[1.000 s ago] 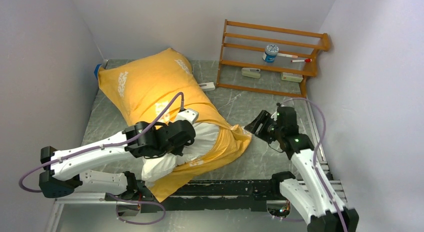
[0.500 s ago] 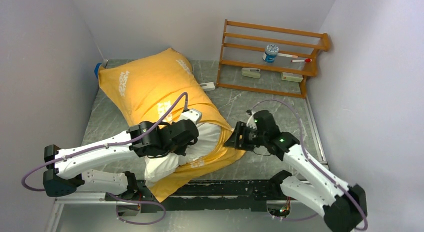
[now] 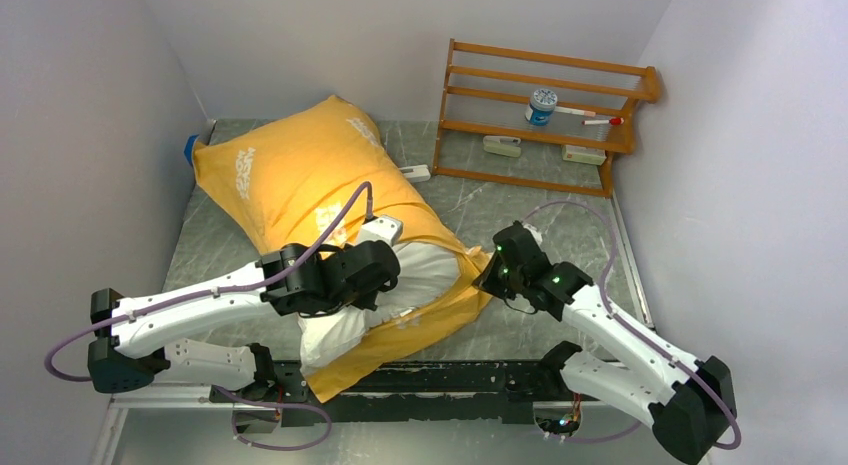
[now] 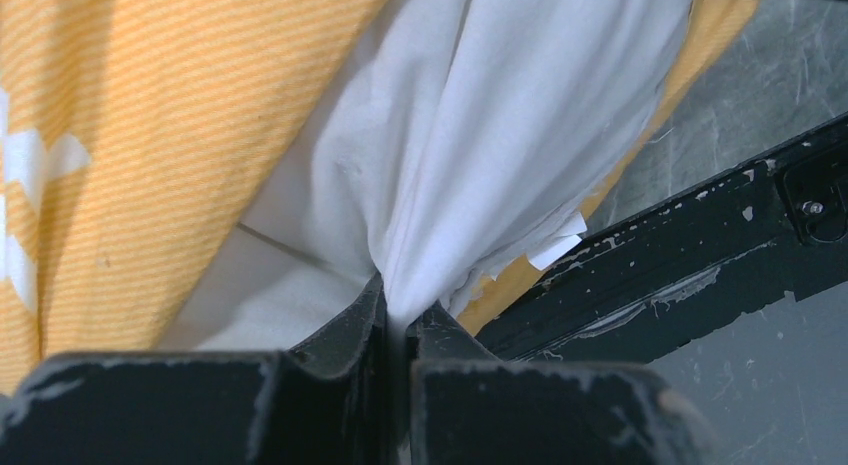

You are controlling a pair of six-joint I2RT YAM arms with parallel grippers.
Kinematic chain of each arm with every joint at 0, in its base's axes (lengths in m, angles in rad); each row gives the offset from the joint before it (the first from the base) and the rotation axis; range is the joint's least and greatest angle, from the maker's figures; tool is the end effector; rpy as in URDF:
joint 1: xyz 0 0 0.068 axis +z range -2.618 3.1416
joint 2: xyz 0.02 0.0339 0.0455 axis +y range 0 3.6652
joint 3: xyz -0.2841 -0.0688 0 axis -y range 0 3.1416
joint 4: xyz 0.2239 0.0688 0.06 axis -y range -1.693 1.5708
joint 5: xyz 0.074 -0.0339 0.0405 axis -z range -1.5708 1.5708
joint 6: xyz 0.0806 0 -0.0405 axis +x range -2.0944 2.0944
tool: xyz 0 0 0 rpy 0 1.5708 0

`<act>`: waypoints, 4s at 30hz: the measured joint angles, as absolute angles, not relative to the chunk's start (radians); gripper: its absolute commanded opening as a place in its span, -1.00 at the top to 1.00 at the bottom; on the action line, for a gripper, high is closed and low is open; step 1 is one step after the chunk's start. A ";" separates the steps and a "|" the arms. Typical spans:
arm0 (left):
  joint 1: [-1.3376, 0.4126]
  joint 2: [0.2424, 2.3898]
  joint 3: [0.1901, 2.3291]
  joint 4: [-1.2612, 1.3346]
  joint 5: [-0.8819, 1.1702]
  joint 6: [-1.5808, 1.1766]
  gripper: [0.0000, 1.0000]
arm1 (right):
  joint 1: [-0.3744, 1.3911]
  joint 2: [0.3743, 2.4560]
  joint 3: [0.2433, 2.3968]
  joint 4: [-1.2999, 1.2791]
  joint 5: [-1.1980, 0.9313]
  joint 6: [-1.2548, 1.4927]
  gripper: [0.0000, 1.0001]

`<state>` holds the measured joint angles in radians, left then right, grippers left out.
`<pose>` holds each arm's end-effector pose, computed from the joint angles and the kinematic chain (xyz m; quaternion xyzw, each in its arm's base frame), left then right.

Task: Remove the pillowcase from the pillow
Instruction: Remove the pillow from the pillowcase.

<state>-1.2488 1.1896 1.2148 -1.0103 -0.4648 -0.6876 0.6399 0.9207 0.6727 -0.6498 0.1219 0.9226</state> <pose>0.1031 -0.1948 0.3211 0.1941 0.9137 -0.1065 0.3409 0.1469 0.0971 0.2224 0.1526 0.9299 0.1912 0.2745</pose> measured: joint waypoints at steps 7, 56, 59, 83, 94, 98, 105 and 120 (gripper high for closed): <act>-1.252 1.166 1.216 -1.035 -0.472 -0.710 0.91 | 0.621 0.995 0.466 -0.419 -0.023 1.002 0.87; -1.246 1.030 1.315 -1.057 -0.488 -0.654 0.91 | 0.628 0.841 0.447 -0.294 -0.070 1.069 -0.08; -1.246 0.998 1.315 -1.068 -0.491 -0.667 0.91 | 0.629 0.897 0.452 -0.282 -0.113 1.058 0.06; -1.547 1.537 1.435 -0.869 -0.427 -0.175 -0.95 | 0.603 0.633 0.363 -0.455 0.027 1.136 -0.02; -1.567 1.692 1.314 -0.758 -0.709 -0.052 -0.88 | 0.564 0.496 0.242 -0.508 0.017 1.291 -0.07; -1.553 1.751 1.289 -0.737 -0.800 -0.070 -0.10 | 0.561 0.439 0.243 -0.558 0.041 1.323 -0.08; -1.479 1.749 1.274 -0.707 -0.857 -0.129 0.91 | 0.560 0.379 0.243 -0.590 0.045 1.346 -0.09; -1.316 1.457 1.321 -0.740 -0.645 -0.252 0.91 | 0.558 0.624 0.363 -0.281 -0.282 1.063 -0.26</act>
